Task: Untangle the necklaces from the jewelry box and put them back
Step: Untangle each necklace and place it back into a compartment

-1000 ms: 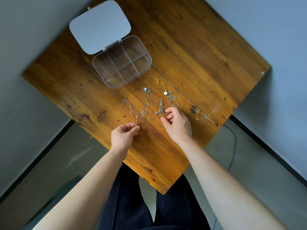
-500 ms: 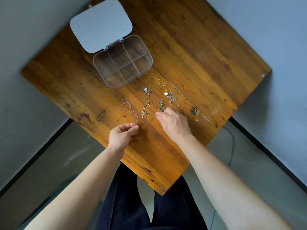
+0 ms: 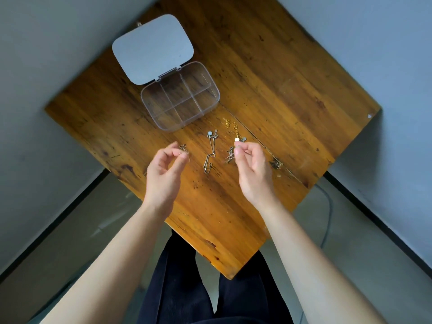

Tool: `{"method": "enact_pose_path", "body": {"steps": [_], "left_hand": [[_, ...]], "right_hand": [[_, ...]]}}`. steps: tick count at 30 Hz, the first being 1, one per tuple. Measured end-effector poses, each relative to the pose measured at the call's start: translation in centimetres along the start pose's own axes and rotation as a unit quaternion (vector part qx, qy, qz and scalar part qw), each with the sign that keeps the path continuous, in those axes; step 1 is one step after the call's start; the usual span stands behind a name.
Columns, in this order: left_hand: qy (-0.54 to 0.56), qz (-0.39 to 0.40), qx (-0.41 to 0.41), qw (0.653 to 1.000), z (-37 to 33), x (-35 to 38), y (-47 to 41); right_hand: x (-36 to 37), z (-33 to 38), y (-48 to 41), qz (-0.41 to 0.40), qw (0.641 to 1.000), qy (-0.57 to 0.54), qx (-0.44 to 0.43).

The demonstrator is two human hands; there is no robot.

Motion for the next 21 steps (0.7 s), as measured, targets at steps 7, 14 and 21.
{"method": "enact_pose_path", "body": {"steps": [7,14,21], "left_hand": [[0.184,0.026,-0.016,0.983,-5.9,-0.8,-0.2],[0.246,0.038,0.047,0.967,-12.3,-2.7,0.3],[0.311,0.072,0.087,0.944,-17.9,-3.5,0.5]], "right_hand": [[0.2,2.1,-3.3,-0.079,0.965,-0.224,0.113],[1.9,7.9,-7.7,-0.051,0.942,-0.321,0.078],[3.8,13.6,-11.8,-0.020,0.948,-0.316,0.025]]}}
Point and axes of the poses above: each hand's wrist, its own y-axis away from the middle knuckle, its own x-axis out of the palm, z = x × y, the point moved 9 cm from there along -y, towards the middle knuckle, and after that the axes turned 15 degrees about -x, right-handed, at the moved point
